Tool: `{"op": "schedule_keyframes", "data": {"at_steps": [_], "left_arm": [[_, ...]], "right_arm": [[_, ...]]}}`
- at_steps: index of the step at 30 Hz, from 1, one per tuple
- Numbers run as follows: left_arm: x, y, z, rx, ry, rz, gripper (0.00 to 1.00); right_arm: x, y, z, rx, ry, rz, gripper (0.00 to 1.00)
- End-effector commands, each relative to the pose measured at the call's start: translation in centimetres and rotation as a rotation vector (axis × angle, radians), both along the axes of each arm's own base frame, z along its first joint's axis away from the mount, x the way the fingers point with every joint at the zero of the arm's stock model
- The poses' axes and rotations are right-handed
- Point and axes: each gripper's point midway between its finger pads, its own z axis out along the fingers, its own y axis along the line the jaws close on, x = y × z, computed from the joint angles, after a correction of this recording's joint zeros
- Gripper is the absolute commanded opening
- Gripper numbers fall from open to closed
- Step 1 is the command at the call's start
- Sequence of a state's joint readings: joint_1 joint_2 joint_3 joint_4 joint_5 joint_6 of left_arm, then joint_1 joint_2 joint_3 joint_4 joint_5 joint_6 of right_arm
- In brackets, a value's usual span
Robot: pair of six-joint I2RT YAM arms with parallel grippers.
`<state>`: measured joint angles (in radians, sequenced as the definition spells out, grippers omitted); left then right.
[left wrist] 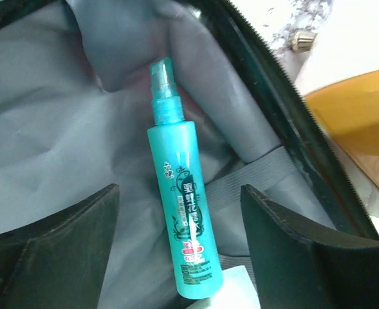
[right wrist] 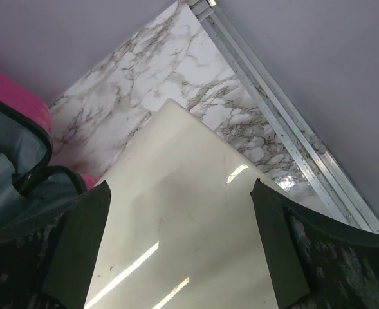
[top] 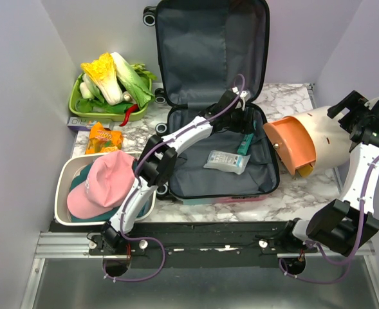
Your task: Open, take out, and arrange the luggage
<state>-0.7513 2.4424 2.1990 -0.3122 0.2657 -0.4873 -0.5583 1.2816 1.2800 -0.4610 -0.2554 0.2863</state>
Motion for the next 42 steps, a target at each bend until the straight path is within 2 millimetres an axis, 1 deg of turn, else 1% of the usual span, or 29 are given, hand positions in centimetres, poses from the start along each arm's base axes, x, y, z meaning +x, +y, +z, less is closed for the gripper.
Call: {"op": "schedule_keyframes", "data": {"at_steps": [1, 2, 7, 9, 10, 12, 13, 15, 16, 18, 19, 21, 22, 24, 25, 26, 28, 29, 30, 31, 32, 33, 34, 35, 37, 38, 40, 41, 42], "left_arm": [[-0.2, -0.6, -2.4, 0.013, 0.063, 0.014, 0.78], [-0.5, -0.6, -3.7, 0.028, 0.092, 0.002, 0.77], [-1.5, -1.8, -4.8, -0.033, 0.171, -0.026, 0.75], [-1.7, -2.1, -5.1, -0.051, 0.188, -0.032, 0.74], [-1.8, -2.3, -5.2, -0.058, 0.194, -0.037, 0.69], [-2.0, -2.6, -5.4, -0.068, 0.206, -0.037, 0.67], [-2.3, -2.9, -5.3, -0.076, 0.211, -0.049, 0.63], [-2.5, -3.2, -5.3, -0.085, 0.218, -0.056, 0.61], [-2.6, -3.3, -5.2, -0.089, 0.219, -0.059, 0.57], [-2.8, -3.5, -5.1, -0.095, 0.216, -0.065, 0.54], [-2.8, -3.6, -5.0, -0.097, 0.214, -0.07, 0.46], [-2.6, -3.6, -4.4, -0.103, 0.197, -0.069, 0.33], [-2.4, -3.6, -3.8, -0.105, 0.181, -0.069, 0.21], [-1.7, -3.2, -2.2, -0.103, 0.136, -0.047, 0.13], [-1.5, -3.0, -1.7, -0.102, 0.124, -0.044, 0.06], [-1.2, -2.7, -0.4, -0.111, 0.104, -0.033, 0.0], [-0.9, -2.1, 0.4, -0.119, 0.093, -0.023, 0.0], [-0.9, -1.8, 2.2, -0.141, 0.077, -0.019, 0.0], [-0.9, -1.5, 3.0, -0.152, 0.071, -0.014, 0.0], [-0.9, -1.1, 2.8, -0.154, 0.079, 0.001, 0.0], [-1.1, -0.7, 5.1, -0.181, 0.049, 0.011, 0.0], [-0.8, -0.2, 5.9, -0.186, 0.03, 0.04, 0.0], [-1.0, 0.3, 5.7, -0.187, 0.026, 0.055, 0.0], [-1.1, 0.9, 8.5, -0.219, -0.011, 0.065, 0.0], [-1.1, 1.8, 9.8, -0.223, -0.037, 0.098, 0.0], [-1.3, 2.4, 12.3, -0.243, -0.074, 0.102, 0.0], [-1.3, 3.3, 14.3, -0.259, -0.104, 0.146, 0.0], [-1.7, 3.8, 16.9, -0.291, -0.139, 0.15, 0.0], [-1.8, 4.1, 18.0, -0.314, -0.145, 0.165, 0.0]], "right_arm": [[-0.7, 1.3, -3.0, 0.077, 0.087, 0.032, 1.0], [-0.7, 1.3, -2.9, 0.076, 0.085, 0.03, 1.0], [-0.8, 1.3, -3.4, 0.086, 0.095, 0.032, 1.0], [-0.8, 1.3, -3.4, 0.087, 0.095, 0.031, 1.0], [-0.8, 1.4, -3.4, 0.086, 0.092, 0.032, 1.0], [-0.7, 1.3, -3.4, 0.085, 0.092, 0.033, 1.0], [-0.8, 1.4, -3.4, 0.087, 0.093, 0.032, 1.0], [-0.8, 1.3, -3.6, 0.087, 0.097, 0.032, 1.0], [-0.8, 1.3, -3.7, 0.088, 0.099, 0.032, 1.0], [-0.7, 1.4, -3.7, 0.09, 0.1, 0.034, 1.0], [-0.7, 1.4, -3.7, 0.09, 0.1, 0.034, 1.0], [-0.7, 1.3, -3.8, 0.09, 0.102, 0.032, 1.0], [-0.7, 1.3, -3.7, 0.088, 0.099, 0.034, 1.0], [-0.7, 1.3, -3.7, 0.088, 0.101, 0.032, 1.0], [-0.7, 1.3, -3.8, 0.086, 0.102, 0.032, 1.0], [-0.7, 1.2, -3.8, 0.087, 0.103, 0.03, 1.0], [-0.7, 1.3, -3.9, 0.09, 0.105, 0.031, 1.0], [-0.7, 1.3, -3.9, 0.09, 0.105, 0.032, 1.0], [-0.7, 1.2, -4.0, 0.09, 0.107, 0.03, 1.0], [-0.7, 1.3, -3.8, 0.089, 0.104, 0.031, 1.0], [-0.7, 1.2, -3.8, 0.087, 0.102, 0.03, 1.0], [-0.7, 1.2, -3.8, 0.087, 0.103, 0.03, 1.0], [-0.7, 1.2, -3.7, 0.086, 0.1, 0.03, 1.0], [-0.7, 1.3, -3.7, 0.088, 0.099, 0.032, 1.0], [-0.7, 1.3, -3.7, 0.088, 0.099, 0.032, 1.0], [-0.7, 1.3, -3.7, 0.089, 0.097, 0.032, 1.0], [-0.7, 1.4, -3.6, 0.092, 0.094, 0.036, 1.0], [-0.7, 1.4, -3.6, 0.091, 0.093, 0.036, 1.0], [-0.7, 1.4, -3.6, 0.093, 0.092, 0.036, 1.0]]}}
